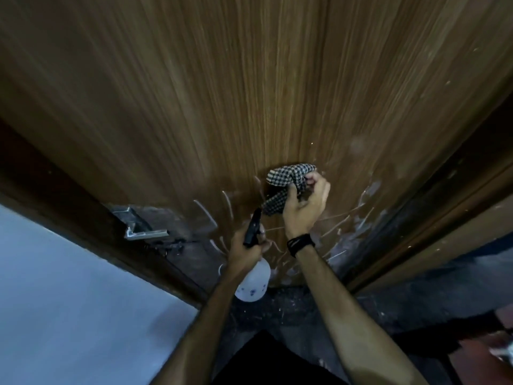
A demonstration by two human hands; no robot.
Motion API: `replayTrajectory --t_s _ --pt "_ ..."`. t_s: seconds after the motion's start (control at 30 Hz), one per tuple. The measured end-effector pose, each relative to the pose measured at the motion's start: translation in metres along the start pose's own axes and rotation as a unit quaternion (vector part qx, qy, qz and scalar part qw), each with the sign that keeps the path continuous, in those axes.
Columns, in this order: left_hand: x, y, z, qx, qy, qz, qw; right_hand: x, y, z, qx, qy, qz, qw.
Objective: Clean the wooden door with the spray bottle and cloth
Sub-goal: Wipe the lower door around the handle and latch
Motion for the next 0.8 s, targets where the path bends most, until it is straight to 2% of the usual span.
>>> replayTrajectory --t_s 0.13,0.2,0.3,0.4,0.5,0.63,0.8 --pt "-0.011 -0.024 -0.011 -0.002 -0.015 0.005 1.000 0.051 0.019 0.015 0.046 0.060 -0.050 0.996" --pt "-0.010 -0.031 -0.010 -0.012 -0.009 -0.005 1.000 0.066 0.024 0.017 0.056 0.106 -0.046 0.992" --pt "-0.013 -0.040 -0.011 -0.026 -0.001 -0.028 0.999 0.061 0.021 0.013 0.061 0.141 0.005 0.988" --pt "-0.015 -0.041 -0.011 -0.038 -0.004 -0.070 0.997 0.038 0.005 0.019 0.022 0.173 0.087 0.981" --pt "-0.015 -0.035 -0.012 -0.048 0.001 -0.094 0.994 0.029 -0.008 0.039 -0.005 0.263 0.125 0.957" --pt "-0.016 -0.026 -0.011 -0.026 -0.012 -0.110 0.994 0.048 -0.002 0.048 0.007 0.287 0.034 0.957" --pt "-0.011 -0.018 -0.002 0.005 -0.031 -0.104 0.994 0.065 0.001 0.041 0.114 0.273 -0.024 0.955"
Point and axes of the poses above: each hand's wrist, its own x-axis away from the middle knuckle, its own y-axis out of the palm, z = x × y, the point moved 7 cm from there along -x, towards the middle knuckle, and after that the axes turned 14 degrees about -y, right-handed, at the moved point
